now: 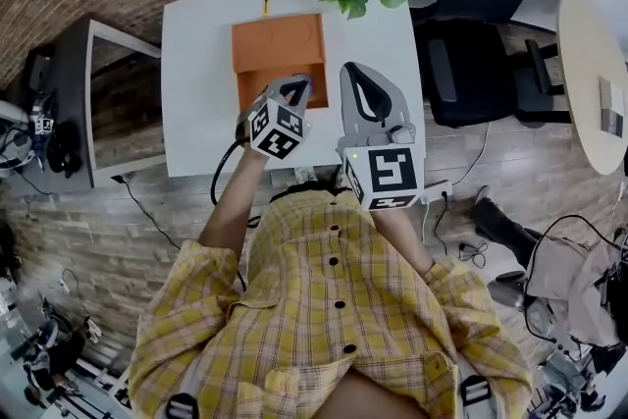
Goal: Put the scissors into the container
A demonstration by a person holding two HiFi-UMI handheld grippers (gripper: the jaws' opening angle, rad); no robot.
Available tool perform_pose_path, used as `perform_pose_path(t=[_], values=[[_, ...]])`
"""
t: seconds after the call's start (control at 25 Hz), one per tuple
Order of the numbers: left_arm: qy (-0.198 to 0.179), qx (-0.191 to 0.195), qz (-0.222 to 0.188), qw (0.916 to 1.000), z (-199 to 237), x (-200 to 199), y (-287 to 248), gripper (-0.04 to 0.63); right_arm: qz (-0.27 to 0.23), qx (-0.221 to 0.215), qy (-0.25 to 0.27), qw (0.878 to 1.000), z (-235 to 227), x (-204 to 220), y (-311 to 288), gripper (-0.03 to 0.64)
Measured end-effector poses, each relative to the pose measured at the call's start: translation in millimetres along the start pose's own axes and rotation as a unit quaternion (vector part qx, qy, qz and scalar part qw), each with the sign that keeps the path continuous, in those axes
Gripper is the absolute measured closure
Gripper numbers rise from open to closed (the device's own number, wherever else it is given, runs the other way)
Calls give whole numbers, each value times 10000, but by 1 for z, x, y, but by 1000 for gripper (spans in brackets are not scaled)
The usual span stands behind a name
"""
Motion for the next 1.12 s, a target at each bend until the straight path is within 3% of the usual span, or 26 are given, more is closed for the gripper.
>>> perform_pose_path(t=[0.12,0.4,0.88,1.12], values=[[511,-74,-183,9985,6,-9,15,592,-44,-10,-19,10000,0,-2,2,612],[1021,-494,-709,9910,19,-35,48,592,-86,-57,-25,9999,1,-5,2,612],[1943,-1036,-1425,9650,38,-66,103,592,-79,-125,51,9999,11,-11,5,612],[2064,-1339,-1885,9508,36,-82,129,592,-107,-128,70,9998,15,-11,9,612]])
Point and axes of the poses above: the fingertips, and each gripper's own axes: y backward along the fingers, z to its left, x out of its underside, the point moved 7 cm from there along y, backward along the fingers, and after that the axes turned 14 degrees about -x, right-handed, at the moved point
